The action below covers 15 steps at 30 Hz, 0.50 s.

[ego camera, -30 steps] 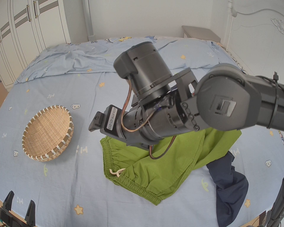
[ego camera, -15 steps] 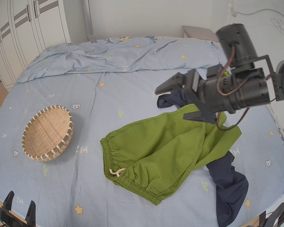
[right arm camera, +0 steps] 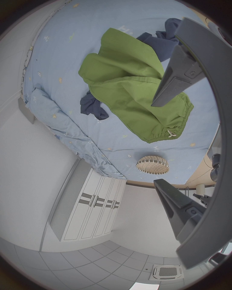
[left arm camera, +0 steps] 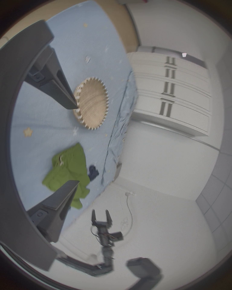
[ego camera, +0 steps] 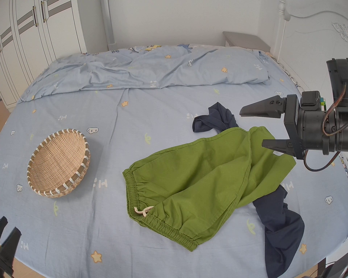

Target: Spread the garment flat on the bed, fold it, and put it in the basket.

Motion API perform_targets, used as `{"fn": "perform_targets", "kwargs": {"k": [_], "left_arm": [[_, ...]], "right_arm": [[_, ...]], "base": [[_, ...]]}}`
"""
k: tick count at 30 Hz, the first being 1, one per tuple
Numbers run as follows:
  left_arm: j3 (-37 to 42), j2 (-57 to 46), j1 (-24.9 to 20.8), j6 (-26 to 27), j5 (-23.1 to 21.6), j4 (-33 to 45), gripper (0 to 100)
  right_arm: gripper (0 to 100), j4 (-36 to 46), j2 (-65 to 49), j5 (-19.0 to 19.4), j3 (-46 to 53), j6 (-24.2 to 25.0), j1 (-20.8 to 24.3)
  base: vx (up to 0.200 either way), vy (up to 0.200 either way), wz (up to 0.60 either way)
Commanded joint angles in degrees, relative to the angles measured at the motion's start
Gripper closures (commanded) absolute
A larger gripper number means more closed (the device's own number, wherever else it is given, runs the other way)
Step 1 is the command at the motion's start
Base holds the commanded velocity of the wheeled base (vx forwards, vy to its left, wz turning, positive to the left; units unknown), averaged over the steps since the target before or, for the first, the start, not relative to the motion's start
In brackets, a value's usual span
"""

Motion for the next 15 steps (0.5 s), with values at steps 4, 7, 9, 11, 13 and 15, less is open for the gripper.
{"fn": "perform_targets", "kwargs": {"k": [4,7,9,11,13,15], "left_arm": [[-14.37,54.32,-21.13,-32.22,-19.46,-7.44,0],[-10.77,62.23,-26.14,-34.42,-19.64,-14.73,0],[-8.04,67.5,-29.48,-35.03,-19.72,-19.48,0],[-5.58,74.36,-31.06,-35.12,-19.81,-25.11,0],[-4.35,79.81,-32.29,-35.3,-19.9,-29.85,0],[-3.65,81.83,-32.73,-35.65,-20.07,-31.7,0]], "right_arm": [[0,-5.77,-5.67,0.99,9.18,-6.06,-2.85],[0,-5.77,-5.67,0.9,10.85,-8.52,-3.12],[0,-5.95,-5.67,0.99,12.34,-10.19,-3.82],[0,-5.95,-5.58,0.99,13.13,-11.07,-4.44],[0,-5.95,-5.58,1.08,13.31,-11.07,-5.23],[0,-5.95,-5.58,1.08,13.4,-11.16,-5.58]], "base": [[0.0,0.0,0.0],[0.0,0.0,0.0],[0.0,0.0,0.0],[0.0,0.0,0.0],[0.0,0.0,0.0],[0.0,0.0,0.0]]}}
